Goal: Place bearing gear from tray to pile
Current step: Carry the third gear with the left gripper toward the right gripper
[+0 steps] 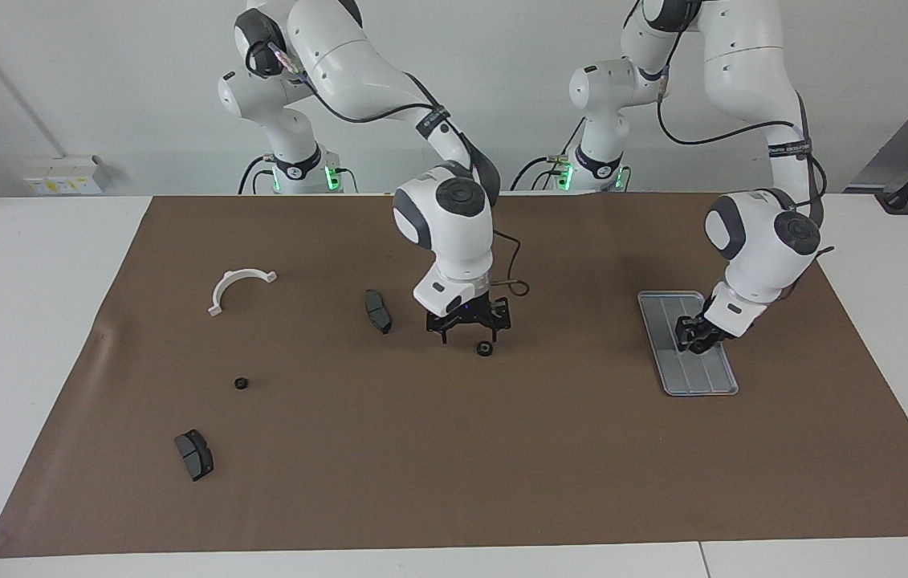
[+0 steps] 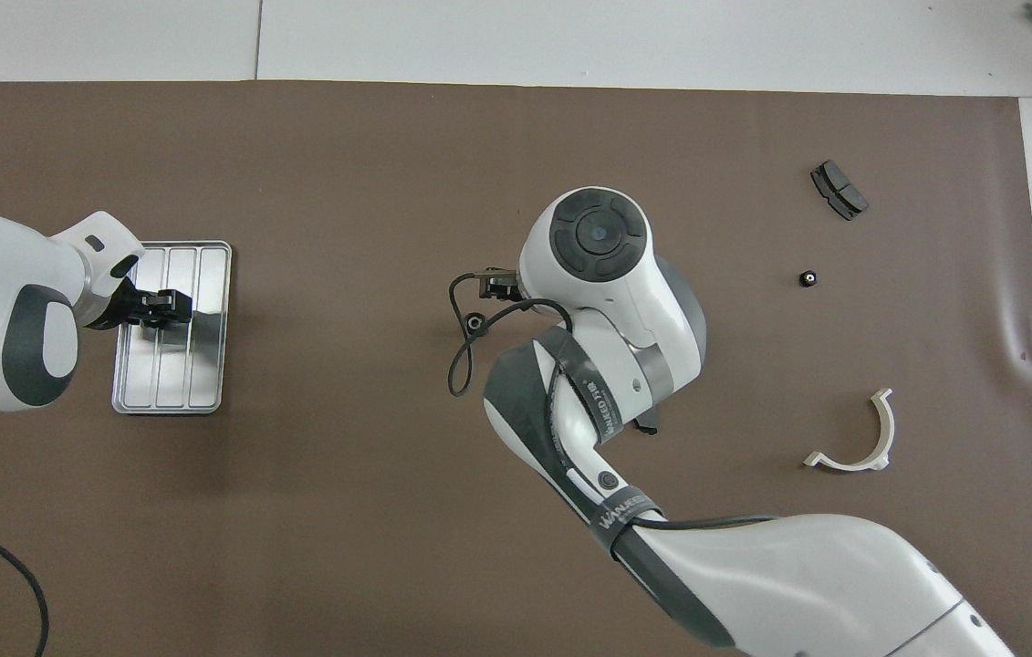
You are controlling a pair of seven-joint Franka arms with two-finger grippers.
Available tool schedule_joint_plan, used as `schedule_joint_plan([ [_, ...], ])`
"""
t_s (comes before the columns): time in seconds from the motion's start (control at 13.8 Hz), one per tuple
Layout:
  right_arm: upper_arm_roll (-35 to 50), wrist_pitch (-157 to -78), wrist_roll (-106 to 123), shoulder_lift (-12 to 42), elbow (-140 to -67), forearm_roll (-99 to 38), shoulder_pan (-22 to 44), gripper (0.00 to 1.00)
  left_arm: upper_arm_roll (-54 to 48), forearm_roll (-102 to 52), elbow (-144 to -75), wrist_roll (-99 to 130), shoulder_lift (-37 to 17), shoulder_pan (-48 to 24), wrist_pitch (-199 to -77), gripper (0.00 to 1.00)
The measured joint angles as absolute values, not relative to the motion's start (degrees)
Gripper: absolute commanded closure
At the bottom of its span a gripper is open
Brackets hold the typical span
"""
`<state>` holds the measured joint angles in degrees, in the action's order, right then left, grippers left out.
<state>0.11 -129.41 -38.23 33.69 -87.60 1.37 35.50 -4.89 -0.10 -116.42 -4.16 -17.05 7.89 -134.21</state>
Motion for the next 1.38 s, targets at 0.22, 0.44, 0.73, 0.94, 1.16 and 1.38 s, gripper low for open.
schedule_joint_plan([
  [0.22,0.1,-131.7,-38.2,34.8,-87.2,2.3,36.0,0.00,-4.8,-0.1,-116.4,-4.2,-17.0,7.9,-134.2,0.83],
  [0.44,0.1,-131.8,-38.2,35.2,-87.2,3.3,36.7,0.23,-4.7,-0.1,-116.3,-4.2,-16.9,7.9,-134.2,0.90],
  [0.73,0.1,-131.8,-38.2,36.1,-87.7,4.8,37.1,0.31,-5.2,-0.1,-111.7,-2.5,-16.9,7.5,-130.8,0.90],
  [0.94,0.1,-132.5,-38.2,36.2,-88.2,4.8,37.2,0.33,-5.5,-0.1,-107.8,7.3,-16.9,2.7,-127.2,0.90],
  [1.16,0.1,-134.3,-38.2,36.3,-89.7,4.8,37.5,0.43,-5.8,-0.1,-107.6,20.1,-17.1,-4.5,-127.2,0.90],
  [1.38,0.0,-135.0,-38.2,36.2,-90.2,5.2,37.7,0.77,-5.8,-0.1,-107.3,29.5,-17.1,-9.6,-127.2,0.89],
])
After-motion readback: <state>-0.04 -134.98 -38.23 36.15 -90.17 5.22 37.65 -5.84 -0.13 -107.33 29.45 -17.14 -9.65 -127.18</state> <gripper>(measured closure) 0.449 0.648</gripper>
